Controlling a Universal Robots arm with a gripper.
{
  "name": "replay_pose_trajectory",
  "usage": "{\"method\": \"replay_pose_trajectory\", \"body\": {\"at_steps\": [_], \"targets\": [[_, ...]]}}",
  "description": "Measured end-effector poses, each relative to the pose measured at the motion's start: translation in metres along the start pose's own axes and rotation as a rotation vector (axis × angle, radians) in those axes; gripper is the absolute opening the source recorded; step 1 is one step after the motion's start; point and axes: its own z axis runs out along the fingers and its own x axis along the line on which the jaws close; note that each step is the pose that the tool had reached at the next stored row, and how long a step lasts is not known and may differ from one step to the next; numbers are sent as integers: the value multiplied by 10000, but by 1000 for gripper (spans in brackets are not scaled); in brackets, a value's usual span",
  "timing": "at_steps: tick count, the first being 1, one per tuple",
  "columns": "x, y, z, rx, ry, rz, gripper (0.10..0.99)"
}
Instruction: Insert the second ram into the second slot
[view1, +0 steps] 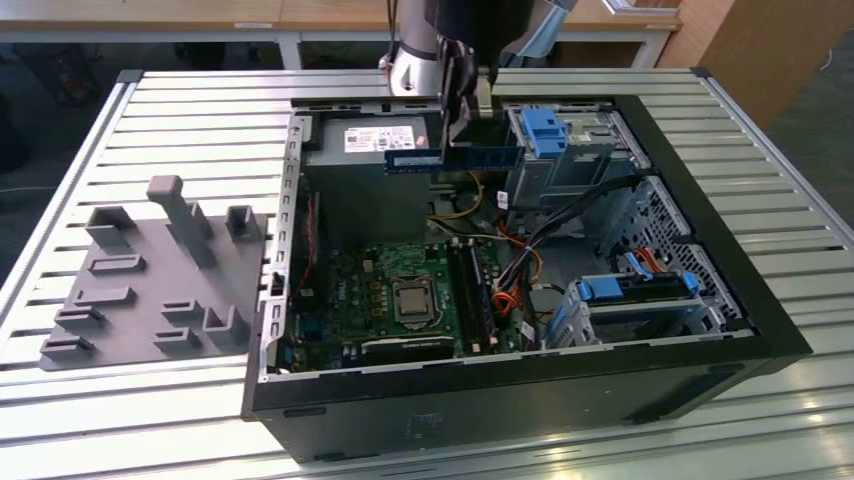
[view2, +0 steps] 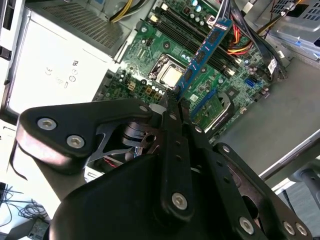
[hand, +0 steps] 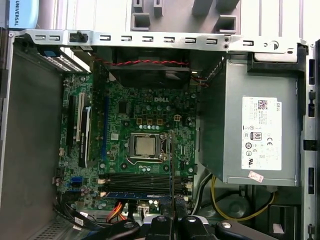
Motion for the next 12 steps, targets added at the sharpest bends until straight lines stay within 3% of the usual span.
{"method": "replay_pose_trajectory", "body": {"at_steps": [12], "targets": [[29, 1, 0, -3, 110, 4, 137]]}}
